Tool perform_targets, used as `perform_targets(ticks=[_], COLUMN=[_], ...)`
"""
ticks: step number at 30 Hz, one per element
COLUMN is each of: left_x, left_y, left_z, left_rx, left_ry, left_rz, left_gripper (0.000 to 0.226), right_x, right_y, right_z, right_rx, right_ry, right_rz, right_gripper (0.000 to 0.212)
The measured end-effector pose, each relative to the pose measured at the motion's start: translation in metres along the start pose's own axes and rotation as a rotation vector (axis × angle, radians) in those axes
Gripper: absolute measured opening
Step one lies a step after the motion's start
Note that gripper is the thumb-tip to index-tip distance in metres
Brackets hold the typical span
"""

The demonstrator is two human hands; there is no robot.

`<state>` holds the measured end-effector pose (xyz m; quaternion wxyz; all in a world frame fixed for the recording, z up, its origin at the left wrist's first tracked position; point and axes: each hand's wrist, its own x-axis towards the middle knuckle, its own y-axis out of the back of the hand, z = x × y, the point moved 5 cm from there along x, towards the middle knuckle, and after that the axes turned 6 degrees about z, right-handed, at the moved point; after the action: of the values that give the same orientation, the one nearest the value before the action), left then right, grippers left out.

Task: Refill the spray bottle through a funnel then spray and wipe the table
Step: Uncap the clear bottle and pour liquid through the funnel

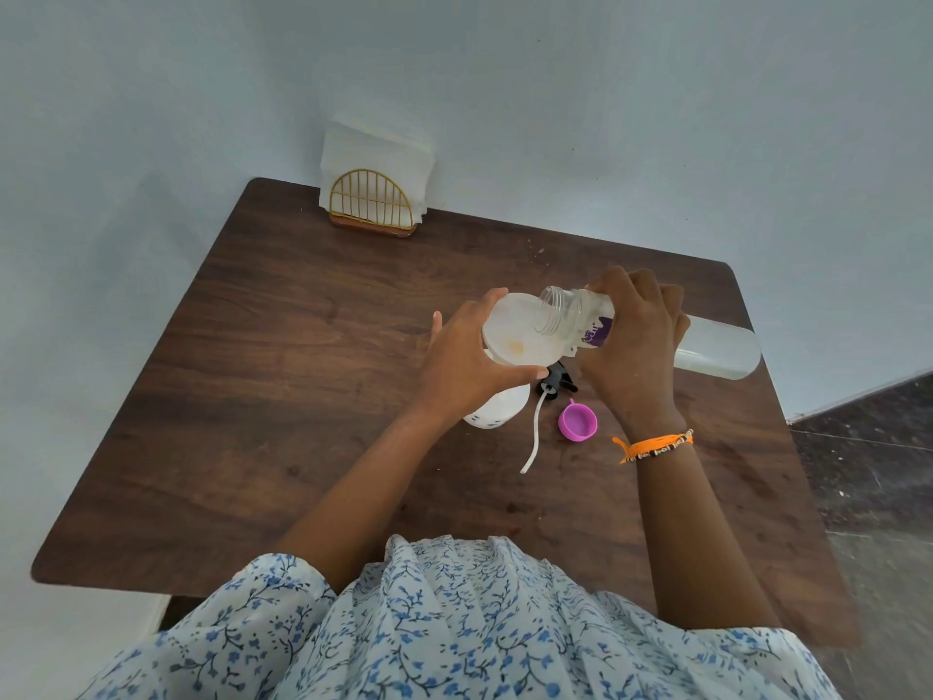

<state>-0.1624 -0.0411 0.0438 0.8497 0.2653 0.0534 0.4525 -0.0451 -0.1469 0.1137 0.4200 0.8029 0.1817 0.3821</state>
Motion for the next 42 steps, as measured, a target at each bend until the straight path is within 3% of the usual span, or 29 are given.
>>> perform_targets(ticks=[42], left_x=[-0.0023], left_y=[0.0013], left_z=[0.0014], left_rx=[-0.018], left_ry=[-0.002], left_rz=[0.0], left_gripper=[0.091], right_x=[-0.0008], right_y=[-0.0015], right_z=[-0.0003], right_rx=[-0.002], right_ry=[0.002], right_rz=[-0.018], right_gripper=[0.046])
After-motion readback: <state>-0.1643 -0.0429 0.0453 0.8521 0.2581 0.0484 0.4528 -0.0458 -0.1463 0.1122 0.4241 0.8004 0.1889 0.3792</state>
